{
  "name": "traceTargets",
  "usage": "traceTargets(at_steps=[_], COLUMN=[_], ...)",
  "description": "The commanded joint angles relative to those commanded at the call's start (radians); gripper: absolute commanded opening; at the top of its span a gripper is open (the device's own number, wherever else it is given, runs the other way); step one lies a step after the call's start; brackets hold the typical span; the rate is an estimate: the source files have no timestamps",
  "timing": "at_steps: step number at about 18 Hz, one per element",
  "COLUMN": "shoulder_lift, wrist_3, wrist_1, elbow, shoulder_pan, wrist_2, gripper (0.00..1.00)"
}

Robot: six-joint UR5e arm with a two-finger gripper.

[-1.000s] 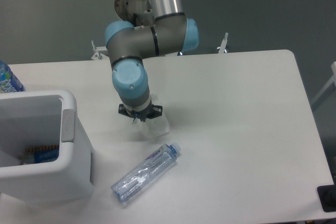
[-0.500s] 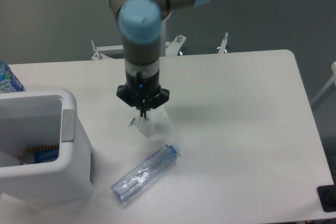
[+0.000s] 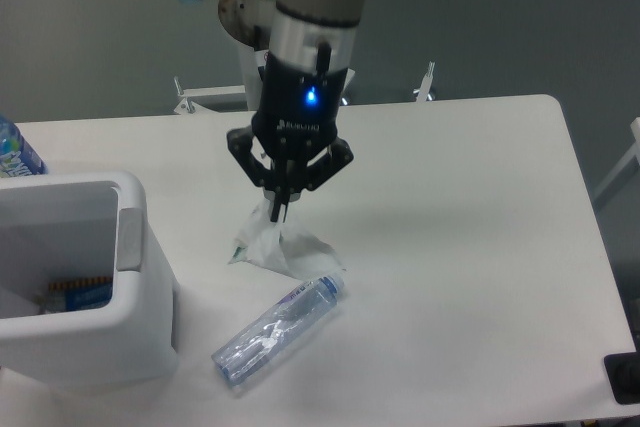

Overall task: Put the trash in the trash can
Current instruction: 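Lift the bag and carry it over the white trash bin, then open the gripper to drop the bag into the bin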

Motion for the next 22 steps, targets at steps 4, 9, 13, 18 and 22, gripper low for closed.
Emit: traceTargets(at_steps=[4, 9, 13, 18, 22], shoulder_lift=[0.014, 0.014, 0.003, -0.026, -0.051], wrist_3=[-0.017, -0.035, -0.055, -0.043, -0.043], wrist_1=[0.012, 0.014, 0.014, 0.020, 0.078], elbow=[0.005, -0.005, -0.008, -0.011, -0.008], shoulder_pan=[-0.020, -0.156, -0.250, -0.302, -0.304], wrist_2=[-0.092, -0.098, -0.097, -0.094, -0.086], gripper=[0.07, 0.07, 0.11, 0.43, 0.99])
